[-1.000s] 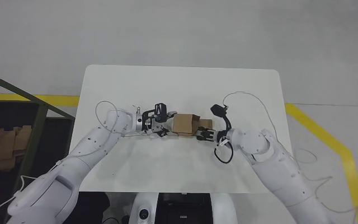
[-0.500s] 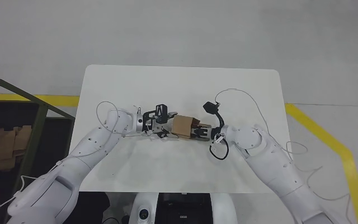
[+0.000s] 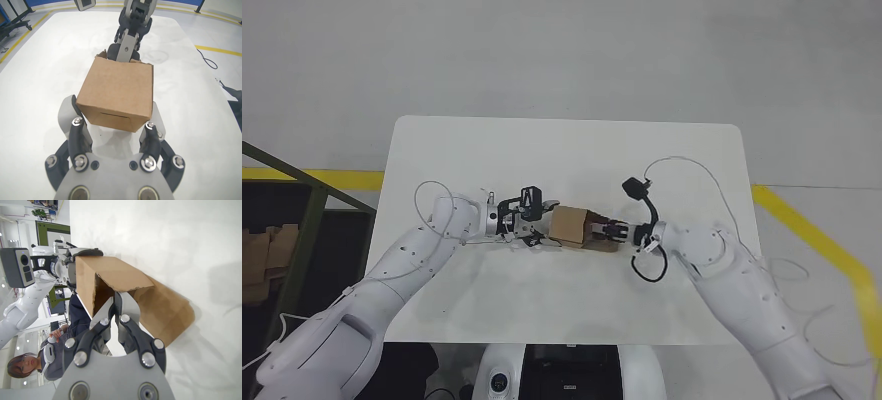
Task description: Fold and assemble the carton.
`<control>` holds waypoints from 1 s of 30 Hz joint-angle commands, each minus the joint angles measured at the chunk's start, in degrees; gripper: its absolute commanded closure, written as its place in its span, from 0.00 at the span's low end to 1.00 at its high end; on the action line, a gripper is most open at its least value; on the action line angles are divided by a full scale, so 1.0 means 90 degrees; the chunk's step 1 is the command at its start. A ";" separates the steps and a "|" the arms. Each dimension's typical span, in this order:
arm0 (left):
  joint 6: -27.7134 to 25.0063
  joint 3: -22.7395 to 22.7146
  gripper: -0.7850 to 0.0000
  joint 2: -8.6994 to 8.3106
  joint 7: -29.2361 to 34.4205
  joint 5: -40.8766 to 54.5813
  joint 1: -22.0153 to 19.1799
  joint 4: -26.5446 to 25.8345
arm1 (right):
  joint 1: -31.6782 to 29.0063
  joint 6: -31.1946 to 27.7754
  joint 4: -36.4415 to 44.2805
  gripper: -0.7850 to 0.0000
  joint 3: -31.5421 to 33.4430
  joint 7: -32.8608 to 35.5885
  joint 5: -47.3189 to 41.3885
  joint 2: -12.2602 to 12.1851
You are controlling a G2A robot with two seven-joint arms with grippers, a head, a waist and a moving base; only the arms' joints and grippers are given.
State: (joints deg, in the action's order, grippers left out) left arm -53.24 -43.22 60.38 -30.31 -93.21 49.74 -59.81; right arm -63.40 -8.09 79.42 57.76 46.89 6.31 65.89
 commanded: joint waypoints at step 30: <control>-0.0017 -0.0080 0.22 -0.0004 0.0000 -0.0021 0.0039 -0.0040 | 0.0567 -0.0010 -0.0806 1.00 -0.0660 -0.0322 -0.0375 0.0334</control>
State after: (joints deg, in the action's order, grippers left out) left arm -53.39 -43.94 60.34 -30.28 -93.37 50.08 -60.18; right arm -58.47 -8.06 72.34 52.03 43.87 3.23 68.78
